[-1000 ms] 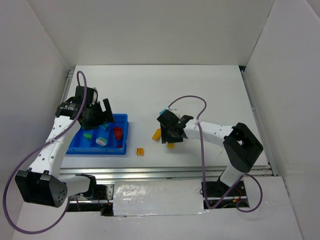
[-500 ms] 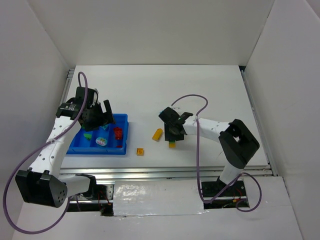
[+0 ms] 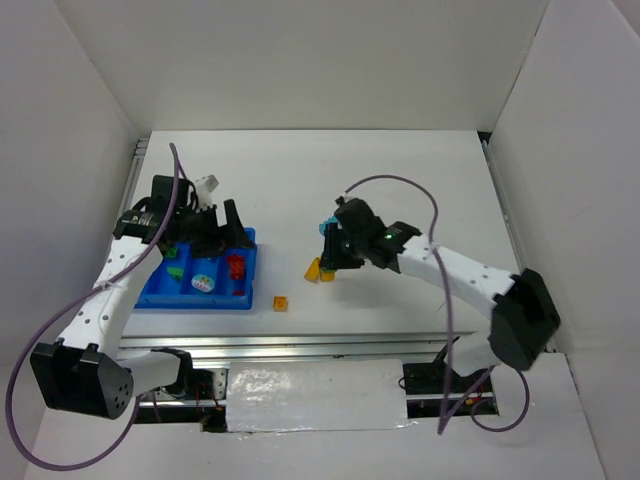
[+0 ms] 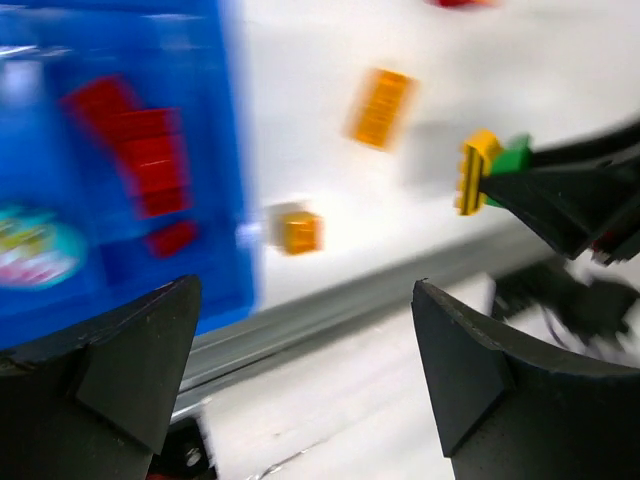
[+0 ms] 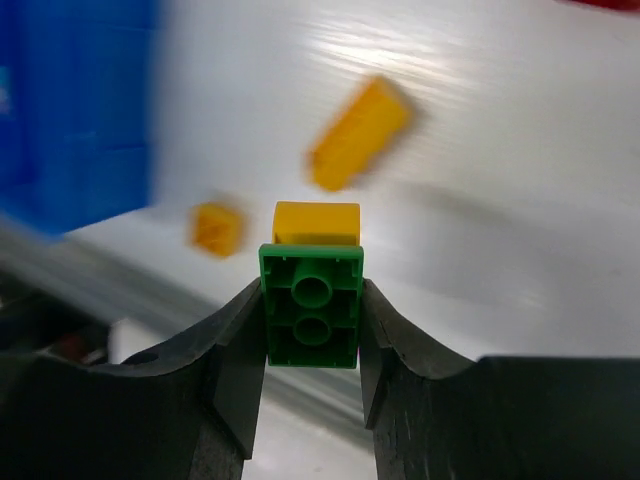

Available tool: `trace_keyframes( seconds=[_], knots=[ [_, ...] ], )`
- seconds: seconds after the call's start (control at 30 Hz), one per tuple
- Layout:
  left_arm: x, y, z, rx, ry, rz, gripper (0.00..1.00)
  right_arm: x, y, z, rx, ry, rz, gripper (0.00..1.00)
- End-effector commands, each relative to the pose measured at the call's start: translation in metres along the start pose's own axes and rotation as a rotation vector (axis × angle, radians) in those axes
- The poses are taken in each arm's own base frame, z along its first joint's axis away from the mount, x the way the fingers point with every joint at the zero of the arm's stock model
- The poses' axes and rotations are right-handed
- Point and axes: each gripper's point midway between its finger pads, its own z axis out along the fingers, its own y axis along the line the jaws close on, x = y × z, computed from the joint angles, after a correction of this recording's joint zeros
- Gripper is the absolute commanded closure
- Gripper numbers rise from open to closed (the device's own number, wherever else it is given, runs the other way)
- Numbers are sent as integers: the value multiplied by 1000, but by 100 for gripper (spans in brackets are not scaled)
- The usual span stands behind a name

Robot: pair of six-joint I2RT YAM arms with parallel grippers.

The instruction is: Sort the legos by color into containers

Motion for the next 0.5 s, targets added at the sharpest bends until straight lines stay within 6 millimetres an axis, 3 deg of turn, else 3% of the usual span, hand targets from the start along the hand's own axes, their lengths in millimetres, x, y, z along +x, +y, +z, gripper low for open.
trace_keyframes(
  seconds=[0.0,0.07,0.1,0.13,0.17,0.23,0.3,0.4,0.47],
  knots=[
    [9,-80,-24,465,8,175,1,-40,74,-81,-445,-147,-65,100],
    [19,-111,-46,649,12,240,1,-54,96,-119,-590,-222,-90,100],
    [21,-127,-52,721,-7,281,1,-51,108,-138,-693,-204,-99,100],
    [23,-136,-63,766,-29,316,0,-58,110,-151,-749,-223,-93,100],
    [29,-146,-71,814,-26,346,0,-69,121,-178,-852,-291,-117,100],
    [27,-161,-90,898,-78,395,1,-71,129,-213,-997,-319,-124,100],
    [27,-178,-114,996,-121,431,1,-67,137,-233,-1088,-321,-148,100],
    [26,-194,-131,1057,-170,438,1,-67,147,-260,-1211,-354,-163,100],
    [27,-199,-134,1062,-162,427,1,-64,148,-262,-1239,-345,-143,100]
  ],
)
